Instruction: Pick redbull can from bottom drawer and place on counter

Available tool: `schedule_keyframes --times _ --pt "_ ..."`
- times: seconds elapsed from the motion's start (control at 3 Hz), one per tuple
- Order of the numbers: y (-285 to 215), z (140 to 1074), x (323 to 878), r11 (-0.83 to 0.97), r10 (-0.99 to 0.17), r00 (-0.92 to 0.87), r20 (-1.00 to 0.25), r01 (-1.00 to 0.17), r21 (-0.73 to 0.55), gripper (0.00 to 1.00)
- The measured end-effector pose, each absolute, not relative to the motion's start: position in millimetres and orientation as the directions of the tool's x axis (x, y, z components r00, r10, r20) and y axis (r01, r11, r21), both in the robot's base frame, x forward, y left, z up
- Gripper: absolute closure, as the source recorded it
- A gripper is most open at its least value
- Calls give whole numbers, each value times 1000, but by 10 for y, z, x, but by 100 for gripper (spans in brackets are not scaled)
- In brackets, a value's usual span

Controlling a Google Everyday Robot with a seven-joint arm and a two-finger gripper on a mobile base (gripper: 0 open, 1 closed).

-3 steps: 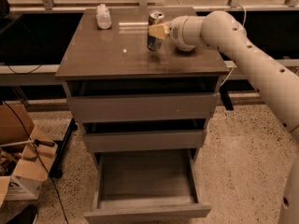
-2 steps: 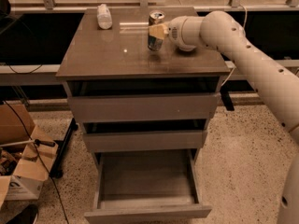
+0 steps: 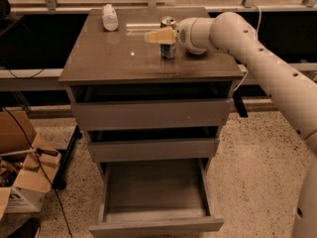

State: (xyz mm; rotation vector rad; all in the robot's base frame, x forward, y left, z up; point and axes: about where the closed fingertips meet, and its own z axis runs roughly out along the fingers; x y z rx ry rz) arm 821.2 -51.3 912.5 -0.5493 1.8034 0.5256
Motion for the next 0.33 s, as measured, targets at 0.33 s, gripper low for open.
schedule_keyframes --times 0.33 --pt "-513 9125 8212 792 -107 -268 -957 -605 81 0"
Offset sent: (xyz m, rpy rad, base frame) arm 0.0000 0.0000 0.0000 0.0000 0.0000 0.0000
